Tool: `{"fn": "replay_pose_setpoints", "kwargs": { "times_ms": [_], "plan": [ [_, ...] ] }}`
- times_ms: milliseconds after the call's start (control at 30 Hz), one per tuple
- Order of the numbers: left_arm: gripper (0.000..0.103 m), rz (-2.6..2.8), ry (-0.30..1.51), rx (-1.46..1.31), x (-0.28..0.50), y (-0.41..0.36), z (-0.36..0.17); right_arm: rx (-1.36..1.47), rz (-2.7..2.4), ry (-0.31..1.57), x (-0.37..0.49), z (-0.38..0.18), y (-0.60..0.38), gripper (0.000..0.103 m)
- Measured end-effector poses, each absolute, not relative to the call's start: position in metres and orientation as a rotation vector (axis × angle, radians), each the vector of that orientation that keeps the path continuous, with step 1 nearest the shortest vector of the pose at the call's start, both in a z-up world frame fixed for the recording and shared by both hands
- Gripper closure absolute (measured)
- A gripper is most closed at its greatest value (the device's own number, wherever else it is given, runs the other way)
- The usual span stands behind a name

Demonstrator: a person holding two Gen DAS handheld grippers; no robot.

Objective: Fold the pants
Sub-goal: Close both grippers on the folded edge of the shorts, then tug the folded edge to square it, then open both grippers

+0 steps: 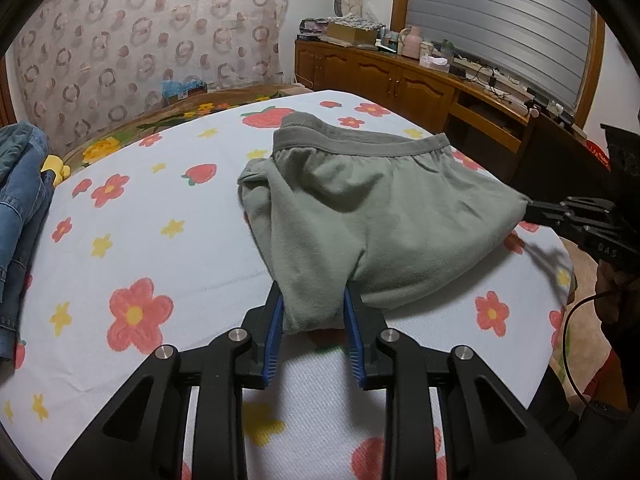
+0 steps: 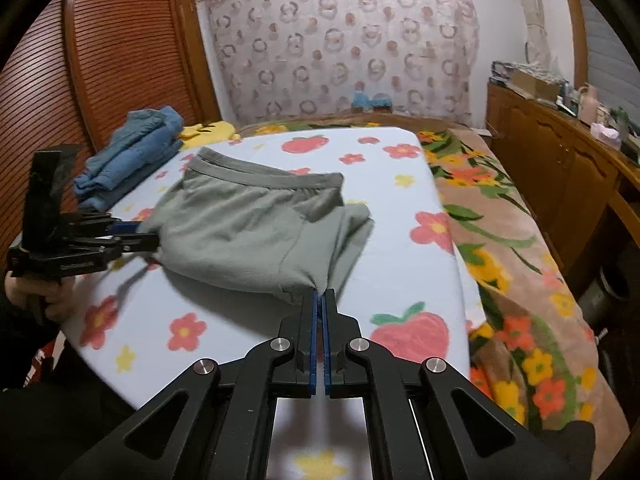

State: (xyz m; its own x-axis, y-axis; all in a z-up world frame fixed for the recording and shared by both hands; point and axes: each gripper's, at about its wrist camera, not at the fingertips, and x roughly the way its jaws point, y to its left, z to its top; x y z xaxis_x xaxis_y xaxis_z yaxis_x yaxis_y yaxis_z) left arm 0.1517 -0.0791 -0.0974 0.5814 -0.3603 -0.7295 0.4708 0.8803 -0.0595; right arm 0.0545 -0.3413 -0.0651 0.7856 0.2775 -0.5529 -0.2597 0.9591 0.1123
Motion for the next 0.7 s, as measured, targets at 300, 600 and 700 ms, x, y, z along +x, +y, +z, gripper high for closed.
{"fn": "replay_pose_setpoints", "kwargs": {
  "times_ms": [300,600,700],
  "plan": [
    [0.081,-0.494,0.807,0.142,0.150,-0.079,-0.095,0.034,0.321,0.616,0.054,-0.063,-0.342,0.102],
    [0.085,-0.492,0.792,0.131,0.140,-0.073,-0.087,0.021,0.322,0.615,0.053,-0.063,-0.344,0.102],
    [0.085,-0.503,0.792,0.131,0.137,-0.075,-0.084,0.023,0.326,0.613,0.053,-0.061,-0.345,0.102]
  ]
}}
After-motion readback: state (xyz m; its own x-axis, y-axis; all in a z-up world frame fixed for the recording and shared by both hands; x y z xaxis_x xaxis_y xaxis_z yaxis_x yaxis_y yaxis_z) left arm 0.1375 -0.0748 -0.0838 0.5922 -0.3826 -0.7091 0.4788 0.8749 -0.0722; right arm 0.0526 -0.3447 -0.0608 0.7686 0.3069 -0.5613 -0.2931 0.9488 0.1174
